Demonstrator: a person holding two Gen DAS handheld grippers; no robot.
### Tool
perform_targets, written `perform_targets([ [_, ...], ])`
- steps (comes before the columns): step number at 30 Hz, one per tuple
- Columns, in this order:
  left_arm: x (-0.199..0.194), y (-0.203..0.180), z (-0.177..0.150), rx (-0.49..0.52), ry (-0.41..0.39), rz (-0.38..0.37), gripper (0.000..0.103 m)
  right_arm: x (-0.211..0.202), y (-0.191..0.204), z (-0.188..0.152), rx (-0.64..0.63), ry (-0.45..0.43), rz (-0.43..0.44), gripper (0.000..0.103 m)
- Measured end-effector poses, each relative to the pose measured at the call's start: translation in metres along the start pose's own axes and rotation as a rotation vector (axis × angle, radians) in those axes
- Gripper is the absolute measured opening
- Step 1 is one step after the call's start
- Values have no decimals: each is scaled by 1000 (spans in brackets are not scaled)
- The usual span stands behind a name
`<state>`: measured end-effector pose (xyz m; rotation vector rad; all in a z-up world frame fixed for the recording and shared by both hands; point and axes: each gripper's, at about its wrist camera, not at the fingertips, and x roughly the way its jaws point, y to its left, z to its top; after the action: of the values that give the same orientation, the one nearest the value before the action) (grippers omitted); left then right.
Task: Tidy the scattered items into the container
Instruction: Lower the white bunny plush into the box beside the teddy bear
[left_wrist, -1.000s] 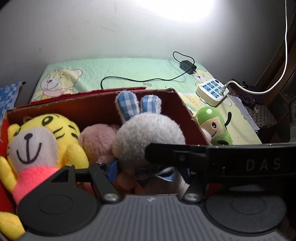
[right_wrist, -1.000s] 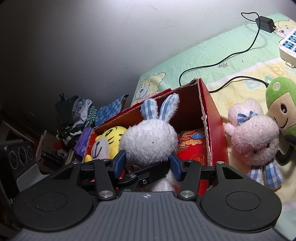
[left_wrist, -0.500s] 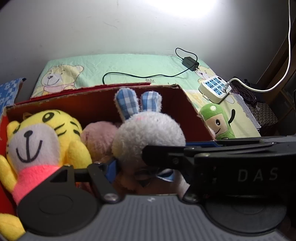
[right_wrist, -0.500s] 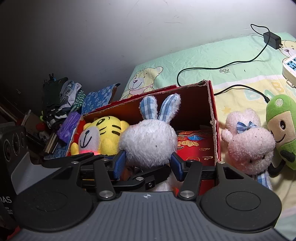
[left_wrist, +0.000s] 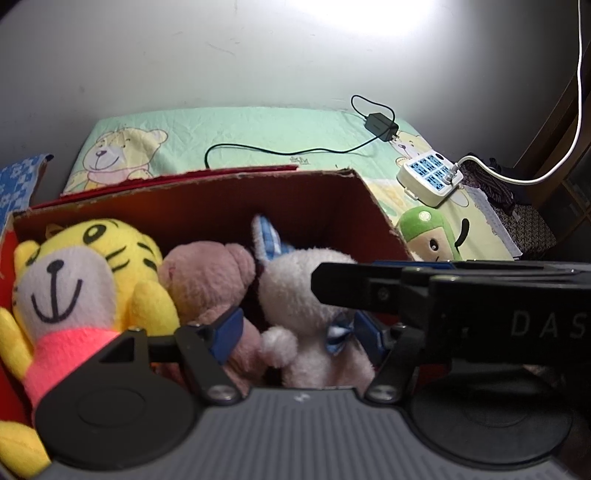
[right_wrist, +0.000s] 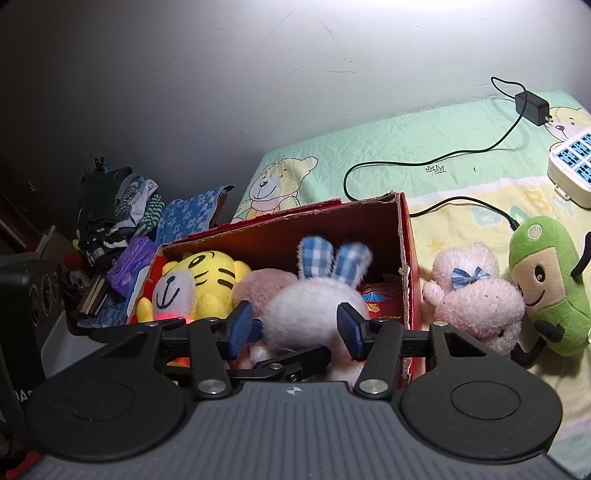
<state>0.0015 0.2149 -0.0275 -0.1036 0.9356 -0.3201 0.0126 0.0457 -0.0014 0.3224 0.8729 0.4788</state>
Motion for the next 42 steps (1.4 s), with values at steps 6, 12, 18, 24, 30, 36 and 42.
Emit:
perform_targets([
  [6, 3, -5, -1, 21, 4, 27, 66, 3, -5, -2, 37, 20, 13, 45],
  [12, 8, -7, 0, 24, 13, 69, 70, -3, -9, -3, 48, -8, 6, 45],
  [18, 10, -16, 0, 60, 22, 116, 72, -7, -18, -6, 76, -22, -3, 45],
  [24, 6, -17, 0, 59, 24, 125, 72, -7, -30, -12, 140, -22, 15, 42],
  [30, 1, -22, -2, 69, 21, 145, 72, -8, -36, -16, 168, -22, 33, 35],
  [36, -6, -27, -2, 79, 9, 169, 73, -9, -39, -17, 173, -15, 23, 25],
  [42, -6, -27, -4, 76, 22, 204, 77, -10, -34, -19, 147, 2, 3, 26],
])
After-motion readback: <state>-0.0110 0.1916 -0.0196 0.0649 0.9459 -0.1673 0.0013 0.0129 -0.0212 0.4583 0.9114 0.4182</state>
